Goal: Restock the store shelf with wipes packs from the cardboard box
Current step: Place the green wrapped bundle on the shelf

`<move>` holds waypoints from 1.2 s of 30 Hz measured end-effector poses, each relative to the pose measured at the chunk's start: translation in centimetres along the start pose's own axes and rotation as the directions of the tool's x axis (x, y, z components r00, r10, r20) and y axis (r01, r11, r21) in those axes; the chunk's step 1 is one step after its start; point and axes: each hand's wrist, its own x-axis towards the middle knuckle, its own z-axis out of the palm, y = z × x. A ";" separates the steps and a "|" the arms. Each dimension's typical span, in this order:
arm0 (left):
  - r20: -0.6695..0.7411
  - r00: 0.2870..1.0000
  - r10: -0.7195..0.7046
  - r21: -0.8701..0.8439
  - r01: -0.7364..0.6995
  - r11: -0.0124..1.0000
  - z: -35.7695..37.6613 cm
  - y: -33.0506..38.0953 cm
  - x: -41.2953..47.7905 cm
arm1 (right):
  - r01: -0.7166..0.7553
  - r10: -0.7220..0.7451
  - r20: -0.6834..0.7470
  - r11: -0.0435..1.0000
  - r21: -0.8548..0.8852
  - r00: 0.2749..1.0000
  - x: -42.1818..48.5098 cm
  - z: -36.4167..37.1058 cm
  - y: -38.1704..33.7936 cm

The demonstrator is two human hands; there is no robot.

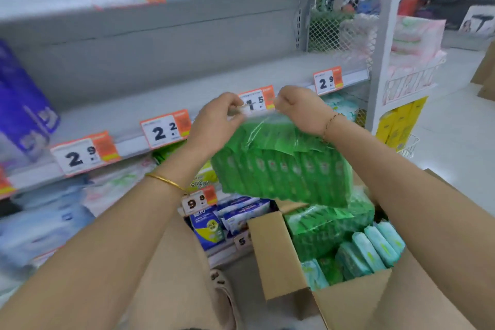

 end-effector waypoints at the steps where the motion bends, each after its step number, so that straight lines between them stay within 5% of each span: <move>1: -0.012 1.000 0.016 0.030 -0.015 0.999 -1.3 -0.1 0.2 | 0.031 -0.030 -0.018 0.999 0.033 0.999 0.4 -0.3 -1.0; 4: -0.090 0.995 0.036 0.147 -0.022 0.989 -5.1 -0.5 0.1 | 0.100 -0.098 -0.034 0.991 0.086 0.995 1.8 -1.0 -3.9; 8: -0.210 0.973 -0.092 0.314 0.157 0.937 -10.6 -1.3 -0.6 | 0.127 -0.134 0.002 0.944 0.304 0.991 4.1 -1.5 -7.7; 12: -0.212 0.919 -0.333 -0.136 0.310 0.941 -15.6 -3.3 -0.7 | 0.124 -0.167 0.039 0.852 0.508 0.985 6.4 -1.9 -10.4; 14: -0.102 0.882 -0.461 -0.438 0.376 0.816 -17.4 -4.7 -1.1 | 0.093 -0.164 0.063 0.790 0.606 0.984 7.3 -2.1 -11.3; 16: 0.115 0.898 -0.425 -0.606 0.403 0.686 -18.7 -6.3 -1.9 | 0.049 -0.174 0.113 0.724 0.688 0.978 8.1 -1.9 -12.0; 19: 0.255 0.906 -0.337 -0.659 0.418 0.625 -19.5 -8.0 -3.7 | -0.025 -0.172 0.182 0.656 0.755 0.968 9.2 -0.6 -12.8; 25: -0.021 0.881 -0.472 -0.734 0.307 0.606 -18.6 -8.8 -5.1 | -0.059 -0.194 0.250 0.669 0.741 0.949 10.5 1.8 -13.1; 30: -0.107 0.843 -0.528 -0.775 0.261 0.575 -19.5 -9.1 -4.9 | 0.136 -0.219 0.138 0.881 0.453 0.966 10.5 1.1 -12.9; 33: -0.149 0.800 -0.581 -0.799 0.249 0.548 -19.8 -9.9 -4.7 | 0.137 -0.092 -0.137 0.919 0.369 0.986 9.6 0.9 -10.8; 34: -0.147 0.787 -0.599 -0.819 0.243 0.519 -20.1 -10.3 -4.6 | 0.080 0.003 -0.182 0.890 0.448 0.983 9.0 1.4 -9.8; 36: -0.130 0.769 -0.626 -0.856 0.232 0.463 -20.6 -11.2 -4.6 | -0.084 0.111 0.012 0.672 0.736 0.994 7.7 3.2 -8.3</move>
